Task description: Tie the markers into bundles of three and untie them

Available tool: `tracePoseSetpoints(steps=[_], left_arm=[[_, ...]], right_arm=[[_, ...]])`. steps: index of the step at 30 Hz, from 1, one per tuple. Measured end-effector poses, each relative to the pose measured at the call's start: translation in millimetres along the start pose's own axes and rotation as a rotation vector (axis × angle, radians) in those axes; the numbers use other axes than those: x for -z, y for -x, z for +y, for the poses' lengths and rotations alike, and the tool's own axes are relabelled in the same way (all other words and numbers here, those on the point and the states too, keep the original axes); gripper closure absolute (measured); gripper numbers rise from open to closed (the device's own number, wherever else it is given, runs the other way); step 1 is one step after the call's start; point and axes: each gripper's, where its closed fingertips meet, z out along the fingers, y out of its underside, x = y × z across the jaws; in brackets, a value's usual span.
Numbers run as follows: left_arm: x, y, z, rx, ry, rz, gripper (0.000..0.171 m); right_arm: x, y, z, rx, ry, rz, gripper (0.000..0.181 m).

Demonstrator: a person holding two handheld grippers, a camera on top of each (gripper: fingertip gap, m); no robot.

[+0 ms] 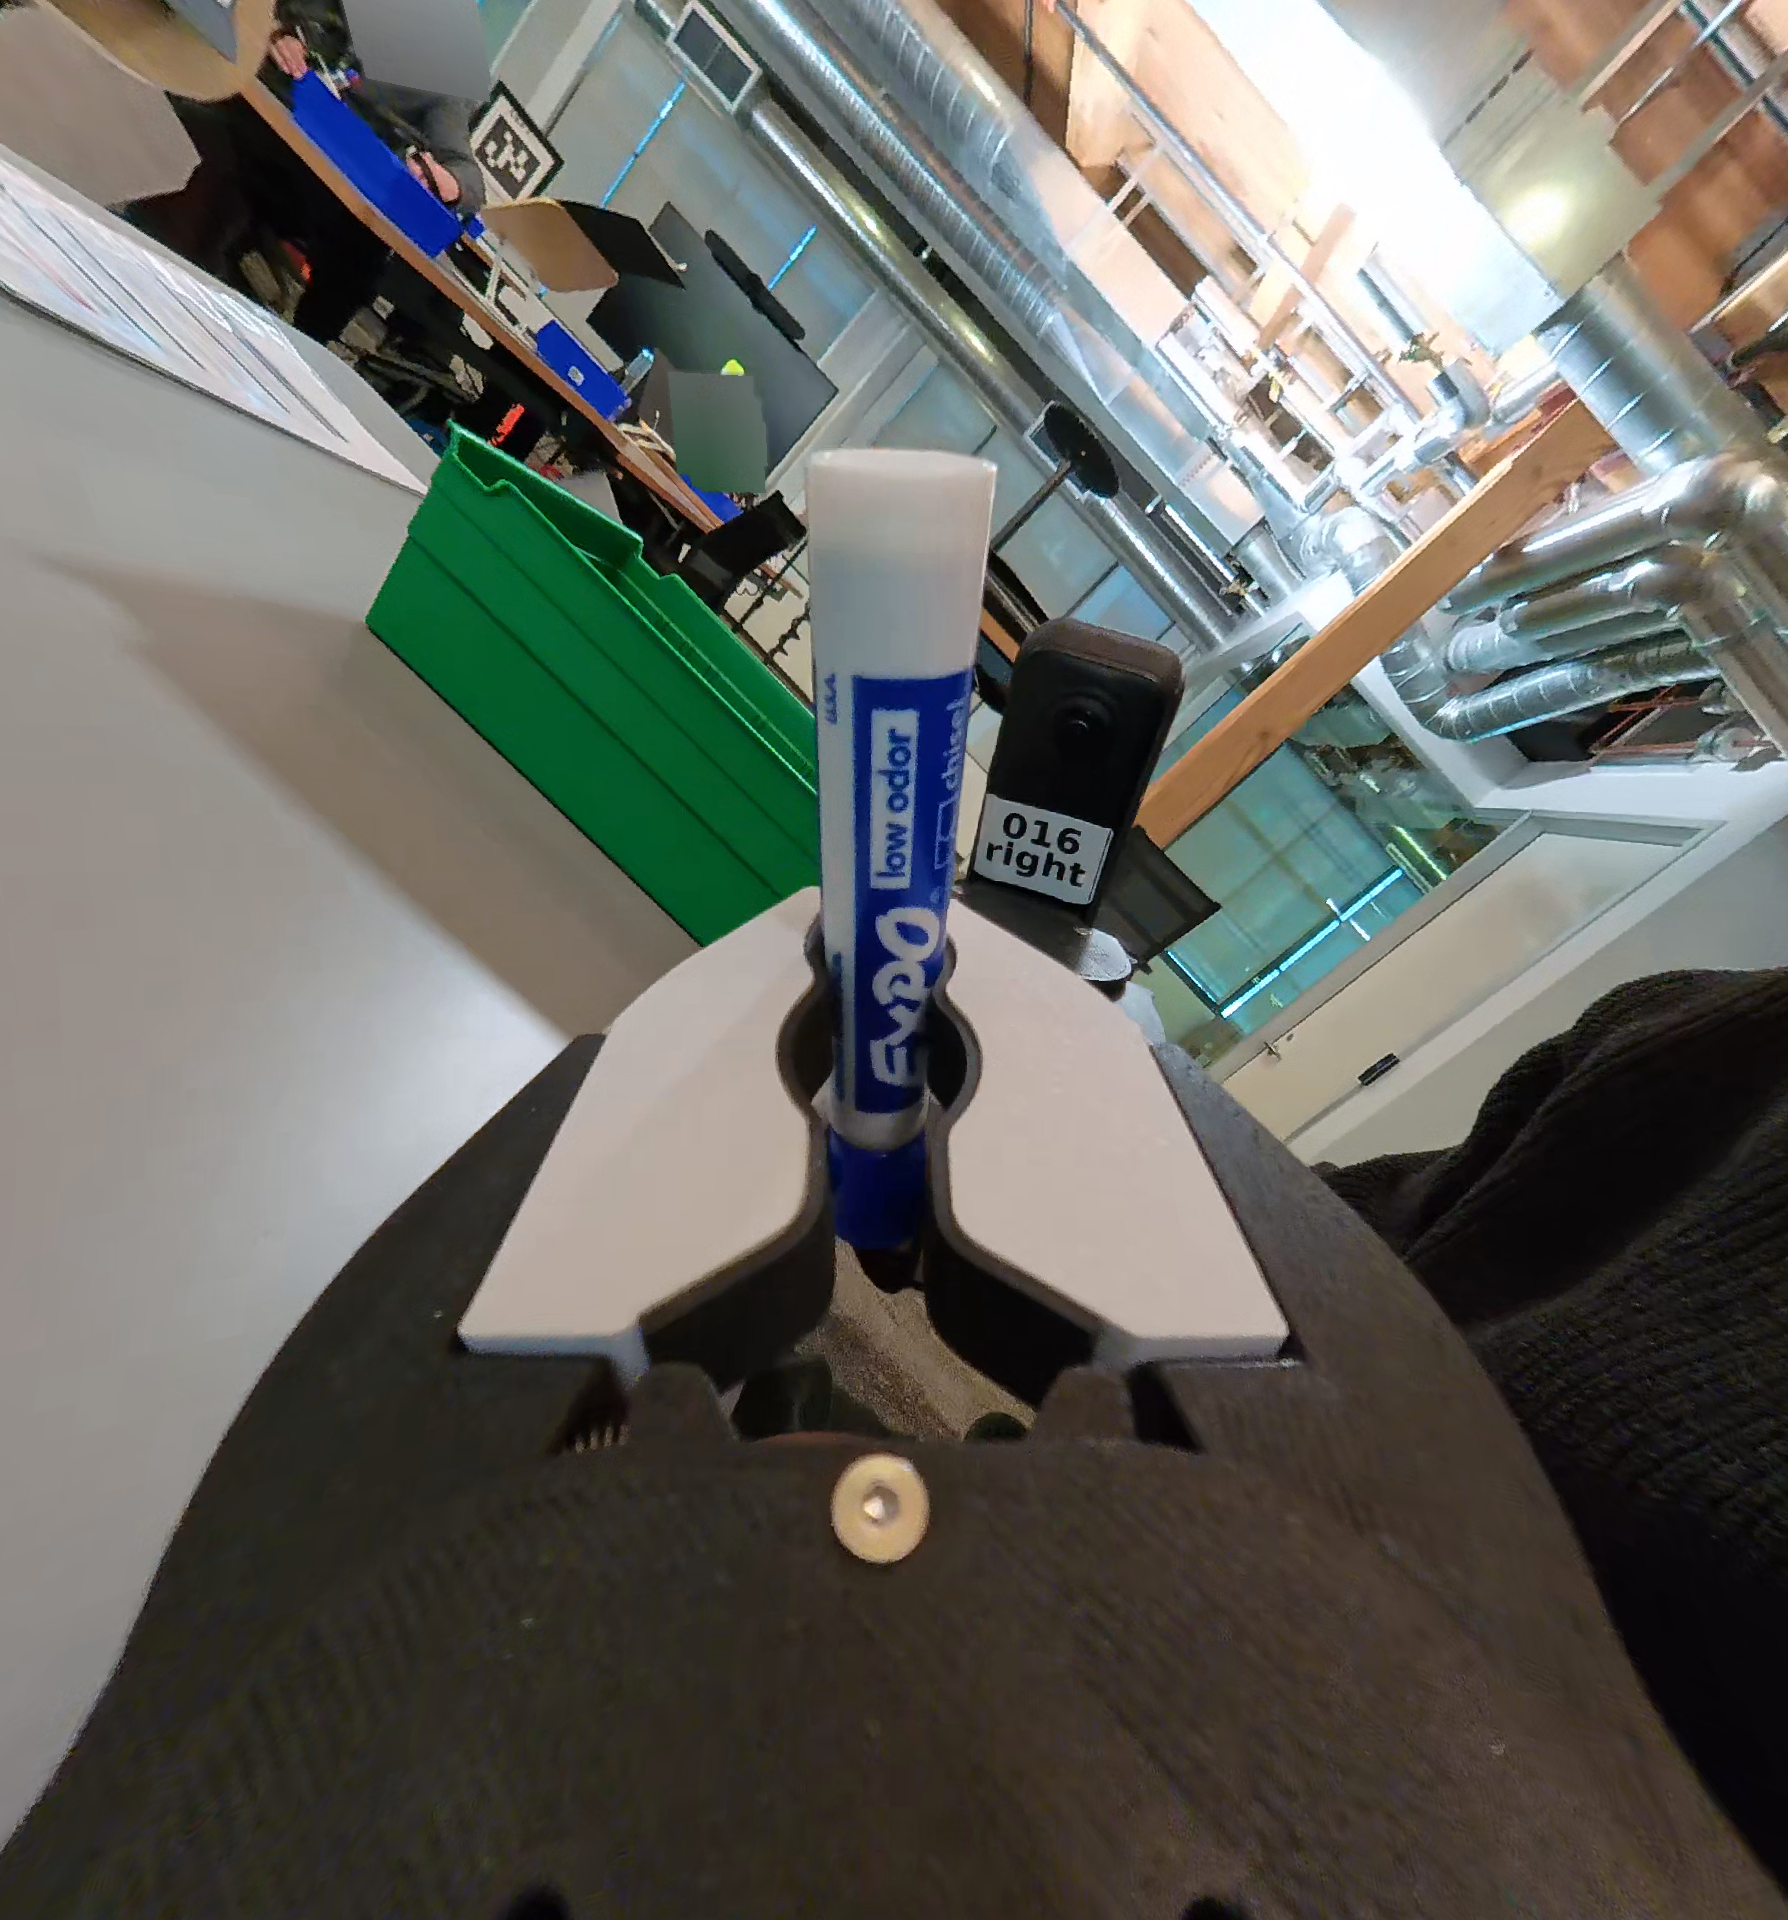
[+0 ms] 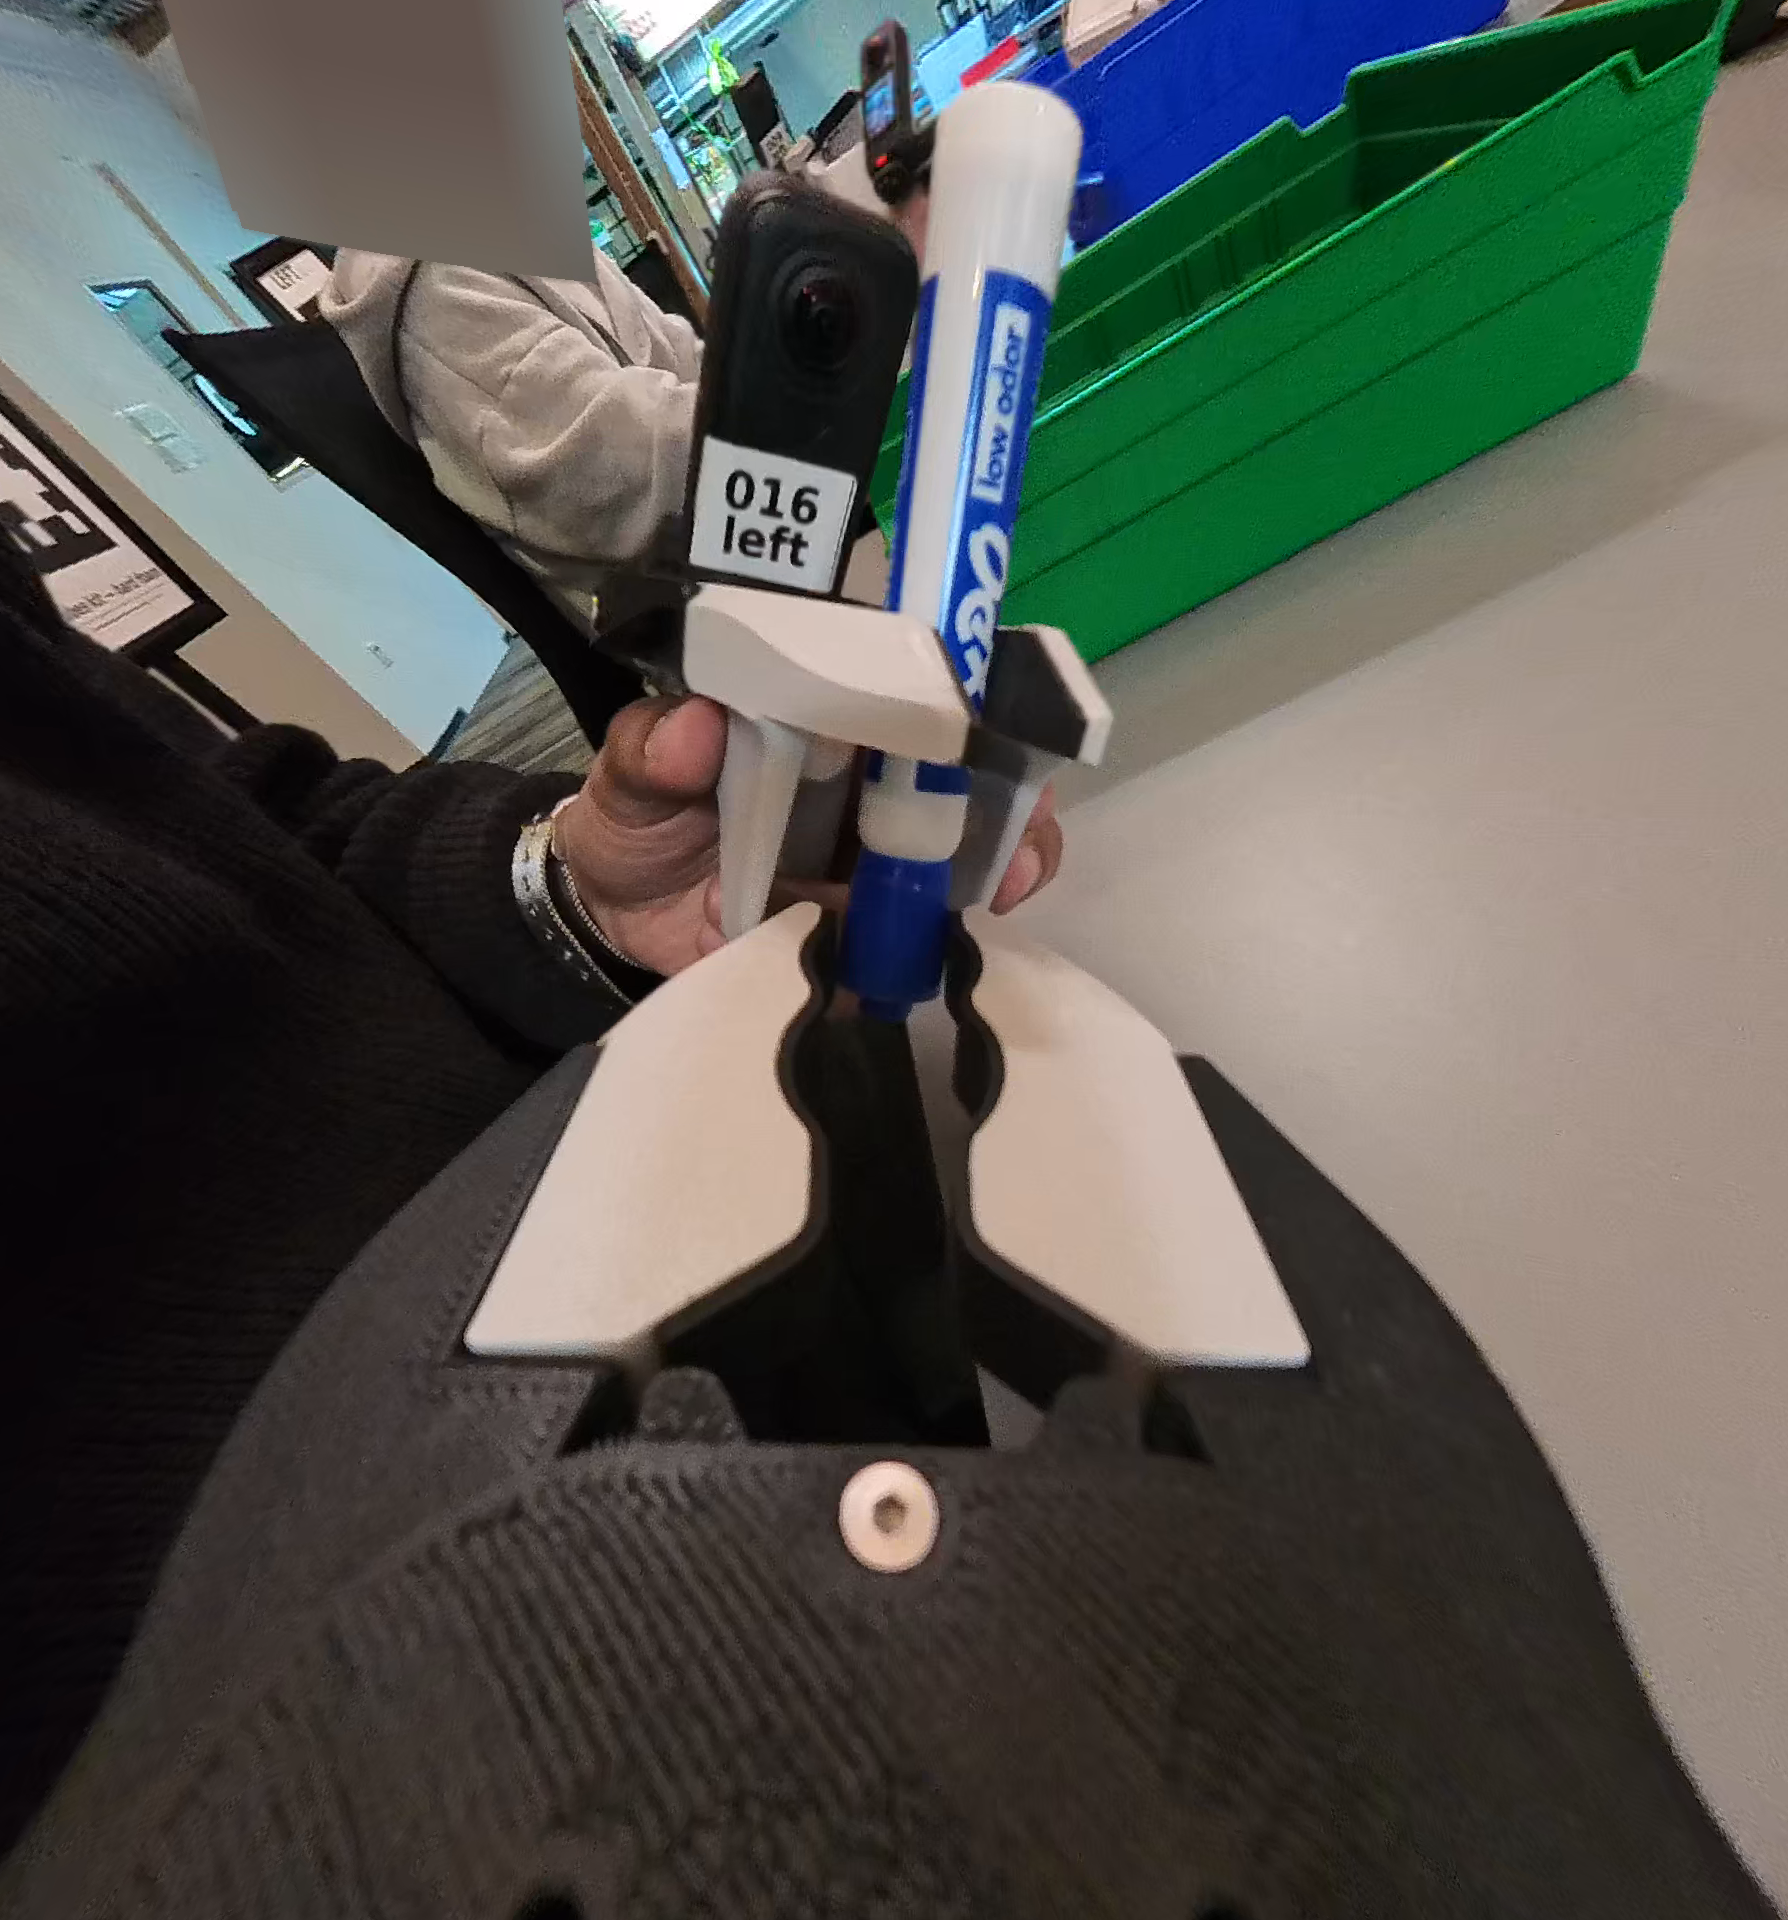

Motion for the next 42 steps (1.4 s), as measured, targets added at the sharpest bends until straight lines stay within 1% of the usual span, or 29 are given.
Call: tracePoseSetpoints(steps=[8, 16, 25, 31, 35, 42], left_arm=[[13.9, -3.1, -7.5, 0.032, -0.054, 0.016, 0.158], [19.9, -11.5, -10.0, 0.025, -0.061, 0.051, 0.158], [20.2, -11.0, -11.2, 0.026, -0.068, 0.048, 0.158], [26.9, -3.7, -20.9, 0.038, -0.114, 0.013, 0.159], [28.5, -1.7, -22.8, 0.047, -0.118, 0.007, 0.159], [24.7, -3.7, -16.3, 0.041, -0.086, 0.014, 0.159]], right_arm=[[-10.6, 7.9, -4.7, -0.042, -0.001, -0.092, 0.161], [-16.4, 17.9, -7.1, -0.067, -0.007, -0.173, 0.161], [-13.6, 17.7, -9.4, -0.097, -0.021, -0.189, 0.161], [-6.5, 11.1, -18.2, -0.151, -0.074, -0.188, 0.158], [-4.7, 6.7, -19.8, -0.172, -0.086, -0.178, 0.158], [-12.3, 12.0, -7.6, -0.164, -0.013, -0.188, 0.162]])
